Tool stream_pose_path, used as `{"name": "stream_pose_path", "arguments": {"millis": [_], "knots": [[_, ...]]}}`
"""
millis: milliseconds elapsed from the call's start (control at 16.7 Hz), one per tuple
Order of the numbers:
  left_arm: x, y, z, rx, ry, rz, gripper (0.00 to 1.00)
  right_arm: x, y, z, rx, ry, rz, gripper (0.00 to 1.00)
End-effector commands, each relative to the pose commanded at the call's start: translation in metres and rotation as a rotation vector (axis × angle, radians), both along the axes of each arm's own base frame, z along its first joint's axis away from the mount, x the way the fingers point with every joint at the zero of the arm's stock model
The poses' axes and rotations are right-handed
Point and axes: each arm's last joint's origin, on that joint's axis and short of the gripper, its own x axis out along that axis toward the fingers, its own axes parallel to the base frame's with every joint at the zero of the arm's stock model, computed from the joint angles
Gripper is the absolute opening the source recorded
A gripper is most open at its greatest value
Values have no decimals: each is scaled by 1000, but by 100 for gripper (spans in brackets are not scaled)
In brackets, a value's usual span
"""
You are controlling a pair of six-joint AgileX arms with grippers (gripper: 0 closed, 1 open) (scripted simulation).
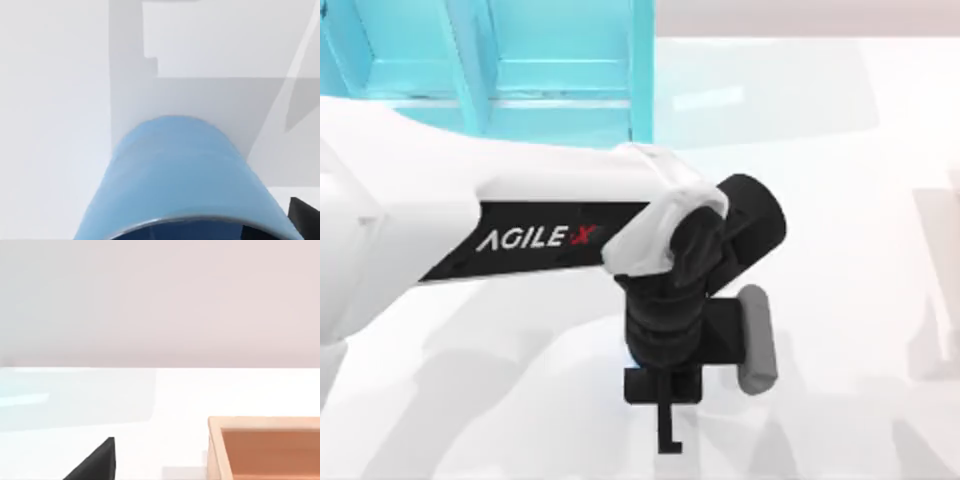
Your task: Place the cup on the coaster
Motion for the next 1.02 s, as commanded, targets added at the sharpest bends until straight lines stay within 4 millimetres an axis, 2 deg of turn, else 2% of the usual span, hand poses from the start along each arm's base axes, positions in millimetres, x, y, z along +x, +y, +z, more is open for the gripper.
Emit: {"name": "stream_pose_path", "arguments": {"millis": [660,840,1020], "knots": [[3,4,2,-1,-1,14,0,0,0,0,0,0,0,100],[21,34,12,-3,-1,120,0,0,0,0,0,0,0,100],[45,94,28,-4,-1,323,0,0,0,0,0,0,0,100]]}}
